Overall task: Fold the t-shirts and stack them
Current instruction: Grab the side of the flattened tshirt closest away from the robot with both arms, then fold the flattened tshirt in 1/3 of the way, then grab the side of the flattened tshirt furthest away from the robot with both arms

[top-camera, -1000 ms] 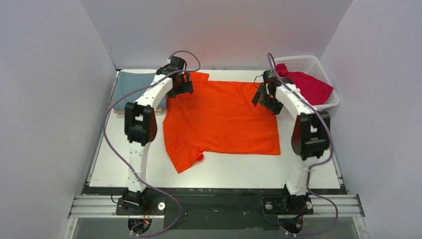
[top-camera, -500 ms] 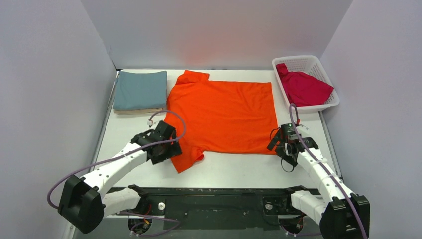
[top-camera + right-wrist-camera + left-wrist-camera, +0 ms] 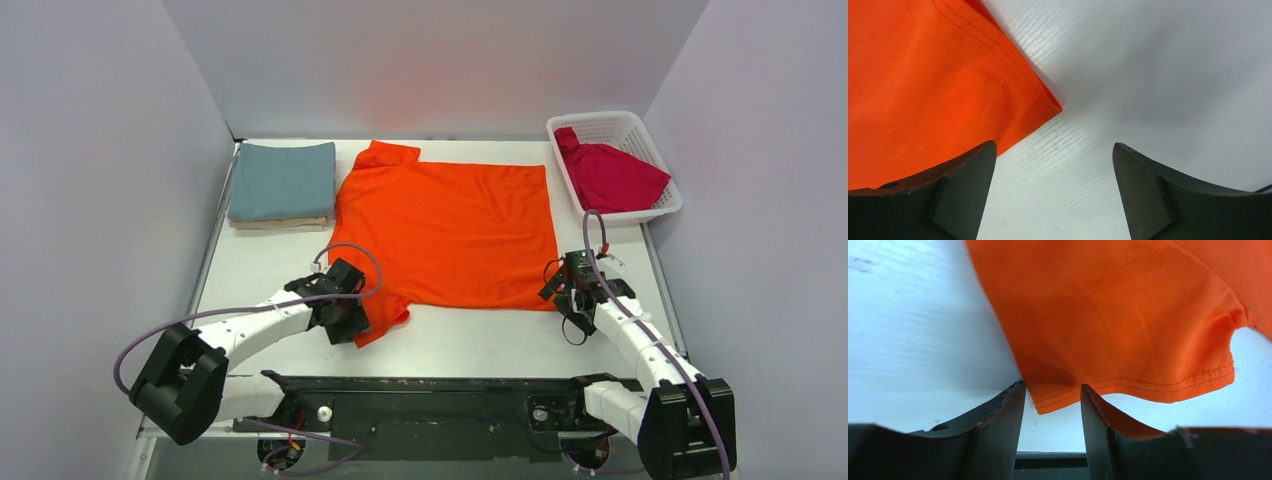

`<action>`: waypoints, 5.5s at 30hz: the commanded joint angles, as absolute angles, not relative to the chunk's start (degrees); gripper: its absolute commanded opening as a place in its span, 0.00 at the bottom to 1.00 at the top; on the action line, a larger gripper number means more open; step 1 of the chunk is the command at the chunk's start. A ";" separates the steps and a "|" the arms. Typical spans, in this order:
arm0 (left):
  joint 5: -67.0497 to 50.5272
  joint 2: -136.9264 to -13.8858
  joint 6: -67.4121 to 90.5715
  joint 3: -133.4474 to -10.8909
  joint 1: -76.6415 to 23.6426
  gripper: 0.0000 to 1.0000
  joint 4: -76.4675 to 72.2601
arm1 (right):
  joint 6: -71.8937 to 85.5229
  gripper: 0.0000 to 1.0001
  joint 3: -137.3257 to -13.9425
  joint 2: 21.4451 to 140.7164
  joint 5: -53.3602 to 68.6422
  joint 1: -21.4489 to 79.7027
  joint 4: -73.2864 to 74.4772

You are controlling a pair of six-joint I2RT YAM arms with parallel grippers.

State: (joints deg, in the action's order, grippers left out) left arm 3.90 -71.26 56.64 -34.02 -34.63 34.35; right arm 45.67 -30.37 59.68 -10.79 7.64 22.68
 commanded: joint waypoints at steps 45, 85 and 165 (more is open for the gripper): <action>-1.22 -48.94 60.80 -35.90 -39.86 0.00 39.50 | 47.53 0.00 -27.62 48.00 -0.44 3.60 36.54; -6.70 -94.60 38.88 -71.64 -14.59 0.00 21.08 | 42.13 0.00 -60.34 90.22 3.52 -2.90 29.37; 17.17 -62.86 65.91 -41.24 -37.68 0.91 55.79 | 44.03 0.71 -26.32 44.22 3.06 5.54 44.20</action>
State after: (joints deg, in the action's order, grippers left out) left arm 13.39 -64.77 66.81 -35.22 -37.41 53.91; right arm 45.15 -21.61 45.63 6.72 5.02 38.96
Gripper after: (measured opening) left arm 0.913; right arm 0.692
